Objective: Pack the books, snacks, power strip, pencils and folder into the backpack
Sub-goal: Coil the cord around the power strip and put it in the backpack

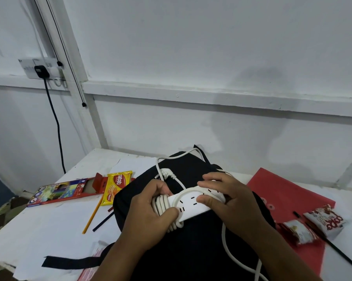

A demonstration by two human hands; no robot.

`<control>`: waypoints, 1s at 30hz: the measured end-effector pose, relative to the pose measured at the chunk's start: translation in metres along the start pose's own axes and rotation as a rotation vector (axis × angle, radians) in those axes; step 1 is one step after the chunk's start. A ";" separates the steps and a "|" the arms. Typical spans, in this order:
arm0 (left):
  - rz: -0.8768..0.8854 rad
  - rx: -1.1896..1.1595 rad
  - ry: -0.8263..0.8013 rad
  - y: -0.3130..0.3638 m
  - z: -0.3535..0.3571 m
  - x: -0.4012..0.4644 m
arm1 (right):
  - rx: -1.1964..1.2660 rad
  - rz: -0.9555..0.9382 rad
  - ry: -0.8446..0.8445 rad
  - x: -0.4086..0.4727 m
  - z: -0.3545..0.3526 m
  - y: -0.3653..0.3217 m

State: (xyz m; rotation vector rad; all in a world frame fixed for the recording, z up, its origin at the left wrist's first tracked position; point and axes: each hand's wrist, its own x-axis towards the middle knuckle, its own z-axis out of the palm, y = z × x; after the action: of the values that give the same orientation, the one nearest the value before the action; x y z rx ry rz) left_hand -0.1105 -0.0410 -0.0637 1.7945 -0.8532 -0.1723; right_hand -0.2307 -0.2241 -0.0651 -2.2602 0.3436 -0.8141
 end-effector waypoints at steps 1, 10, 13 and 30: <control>0.010 -0.002 0.006 0.000 0.000 0.000 | 0.006 -0.001 -0.009 0.000 -0.002 0.001; 0.033 -0.031 0.024 -0.001 -0.002 0.002 | 0.176 0.170 0.078 0.001 -0.005 -0.001; 0.057 -0.071 -0.010 -0.002 -0.005 0.002 | 0.113 0.112 0.121 0.005 -0.008 -0.003; -0.042 -0.352 0.079 -0.009 -0.003 0.001 | 0.714 0.459 -0.150 -0.003 0.014 0.006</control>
State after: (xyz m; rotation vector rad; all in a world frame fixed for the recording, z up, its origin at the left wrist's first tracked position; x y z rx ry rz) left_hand -0.1036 -0.0378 -0.0702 1.4797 -0.6825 -0.2606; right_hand -0.2240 -0.2201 -0.0785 -1.4815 0.4018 -0.4242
